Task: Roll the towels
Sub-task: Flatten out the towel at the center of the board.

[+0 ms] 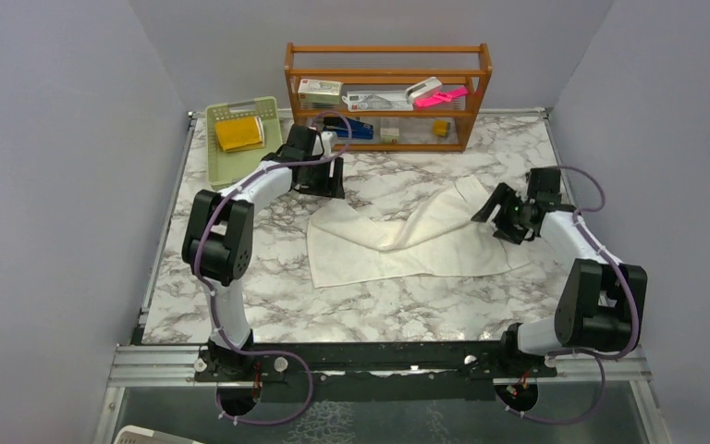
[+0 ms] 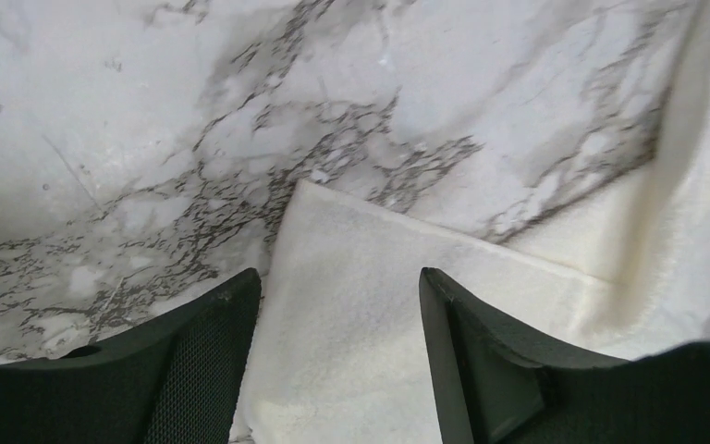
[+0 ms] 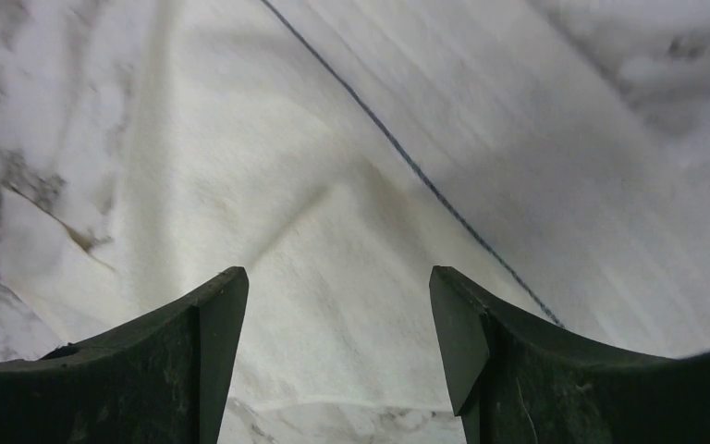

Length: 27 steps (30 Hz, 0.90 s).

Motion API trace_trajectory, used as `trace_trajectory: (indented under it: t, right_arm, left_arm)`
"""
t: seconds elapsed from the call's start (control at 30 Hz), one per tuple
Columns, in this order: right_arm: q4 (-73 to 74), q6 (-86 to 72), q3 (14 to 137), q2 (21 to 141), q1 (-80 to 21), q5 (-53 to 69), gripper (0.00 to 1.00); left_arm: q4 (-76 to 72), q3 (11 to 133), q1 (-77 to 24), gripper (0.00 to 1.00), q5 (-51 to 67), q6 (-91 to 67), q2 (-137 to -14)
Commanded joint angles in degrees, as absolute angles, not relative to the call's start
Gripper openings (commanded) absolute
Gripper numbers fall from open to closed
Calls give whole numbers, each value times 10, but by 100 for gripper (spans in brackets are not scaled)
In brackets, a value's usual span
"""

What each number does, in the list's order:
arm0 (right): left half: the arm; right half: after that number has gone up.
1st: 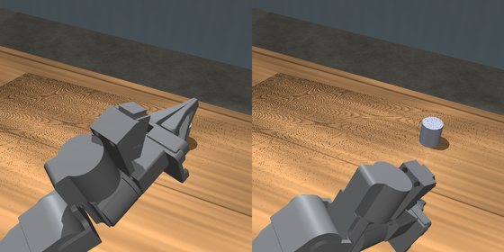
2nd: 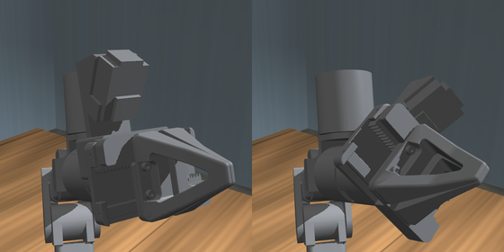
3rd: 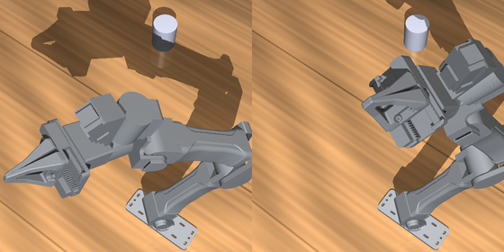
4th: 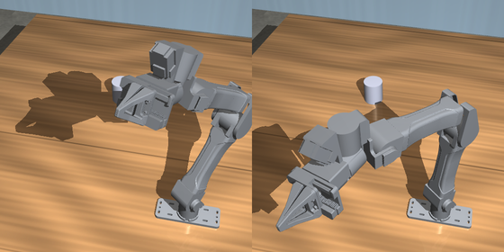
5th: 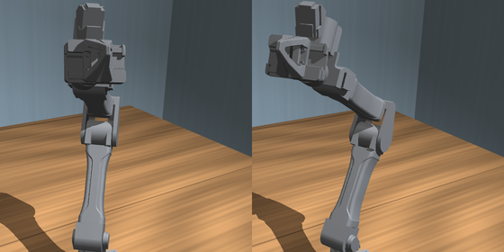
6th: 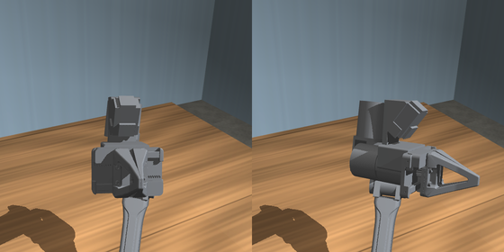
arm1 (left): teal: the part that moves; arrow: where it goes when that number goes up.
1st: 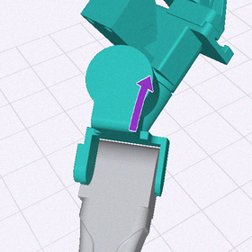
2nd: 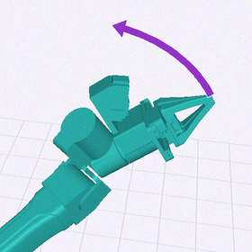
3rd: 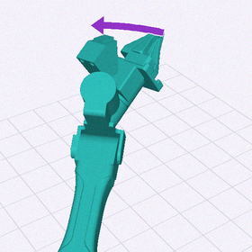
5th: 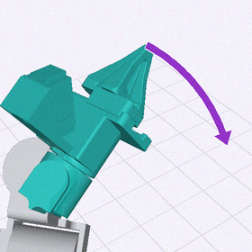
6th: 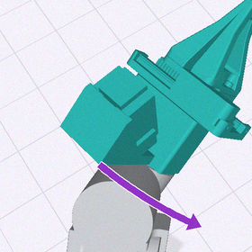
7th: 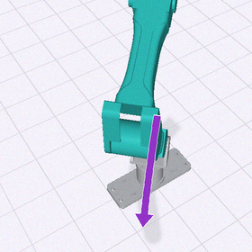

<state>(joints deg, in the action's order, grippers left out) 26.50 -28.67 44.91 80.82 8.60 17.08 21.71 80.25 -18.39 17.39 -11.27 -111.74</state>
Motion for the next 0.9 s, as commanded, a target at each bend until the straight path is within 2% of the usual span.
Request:
trace_trajectory:
  t: [0.0,0.17,0.4,0.6,0.8,0.83,0.87]
  right_arm:
    - [222,-293,556,821,84,117,73]
    - [148,-306,613,925,84,192,71]
    - [99,-298,682,1049,73,279,67]
    - [42,-300,694,1089,71,301,67]
    - [33,-302,725,1133,71,306,66]
    - [29,-304,726,1138,71,305,63]
    - [25,-305,725,1141,71,305,57]
  left_arm:
    - [179,823,-185,60,267,-138,-1059]
    - [168,796,-185,44,330,-162,-1069]
    - [94,751,-184,37,369,-220,-1089]
    - [74,745,-182,36,357,-235,-1103]
    - [102,744,-172,25,306,-224,-1123]
    - [102,740,-170,22,294,-225,-1126]
    - [102,737,-169,19,278,-227,-1130]
